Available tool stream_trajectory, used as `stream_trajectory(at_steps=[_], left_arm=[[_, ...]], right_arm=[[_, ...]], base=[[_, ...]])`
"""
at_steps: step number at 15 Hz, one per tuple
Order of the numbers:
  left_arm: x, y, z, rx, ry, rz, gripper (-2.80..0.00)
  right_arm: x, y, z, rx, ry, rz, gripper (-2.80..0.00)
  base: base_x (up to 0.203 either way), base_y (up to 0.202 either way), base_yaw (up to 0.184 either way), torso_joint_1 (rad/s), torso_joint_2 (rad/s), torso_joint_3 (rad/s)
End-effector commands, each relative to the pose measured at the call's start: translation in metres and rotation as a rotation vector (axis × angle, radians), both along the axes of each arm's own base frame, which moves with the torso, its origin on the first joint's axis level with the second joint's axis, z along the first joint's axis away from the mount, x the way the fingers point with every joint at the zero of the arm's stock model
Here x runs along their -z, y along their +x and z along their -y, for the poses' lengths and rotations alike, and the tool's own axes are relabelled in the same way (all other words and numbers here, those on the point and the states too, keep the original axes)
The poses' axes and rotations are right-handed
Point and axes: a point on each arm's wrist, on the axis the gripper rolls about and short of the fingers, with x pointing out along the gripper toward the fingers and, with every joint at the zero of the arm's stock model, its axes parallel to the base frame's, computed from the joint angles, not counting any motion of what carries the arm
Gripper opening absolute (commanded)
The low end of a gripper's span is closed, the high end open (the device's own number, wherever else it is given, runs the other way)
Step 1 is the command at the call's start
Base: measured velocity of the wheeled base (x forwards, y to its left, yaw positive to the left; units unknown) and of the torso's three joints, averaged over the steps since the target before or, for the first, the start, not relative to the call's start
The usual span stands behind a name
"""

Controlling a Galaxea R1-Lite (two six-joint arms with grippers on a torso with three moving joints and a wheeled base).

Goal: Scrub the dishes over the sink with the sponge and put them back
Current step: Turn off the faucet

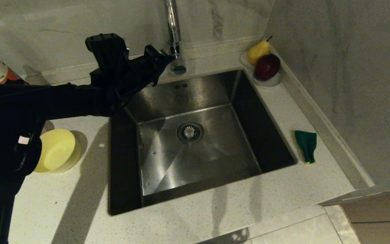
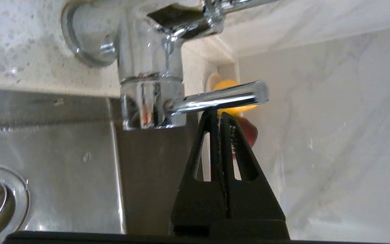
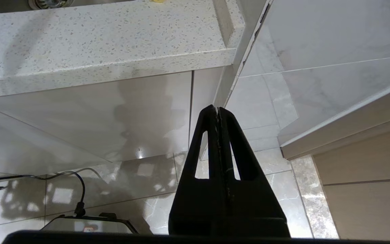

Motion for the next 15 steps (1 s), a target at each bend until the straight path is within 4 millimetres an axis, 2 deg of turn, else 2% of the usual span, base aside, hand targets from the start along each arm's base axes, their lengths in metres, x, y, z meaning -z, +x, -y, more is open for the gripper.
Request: stream_trajectory(at_steps=[1,4,8,11,15], left_arm=[[-0.001,0.002,-0.001,-0.019,-0.013,0.010,-2.80],[0.002,0.004,-0.001,-0.024,-0.012,0.003,-2.80],[-0.006,-0.001,-0.003,-0.031,-0.016,0.020,-2.80],[-0.038,-0.025,-0.008,-0.023,-0.035,0.082,-2.80],[-0.080,-0.079,-0.015,-0.005,-0.044,0.136,-2.80]], right_arm=[[0.000,0.000,0.000,0.000,-0.001,-0.001,-2.80],[0.000,0.000,0.000,0.000,-0.001,-0.001,-2.80],[0.000,0.000,0.000,0.000,-0.001,-0.001,-2.80],[0.000,0.000,0.000,0.000,-0.001,-0.001,-2.80],[0.000,0.000,0.000,0.000,-0.001,-0.001,-2.80]], base=[[0.000,0.000,0.000,0.000,0.00,0.000],[0.000,0.000,0.000,0.000,0.00,0.000],[0.000,0.000,0.000,0.000,0.00,0.000],[0.000,0.000,0.000,0.000,0.00,0.000],[0.000,0.000,0.000,0.000,0.00,0.000]])
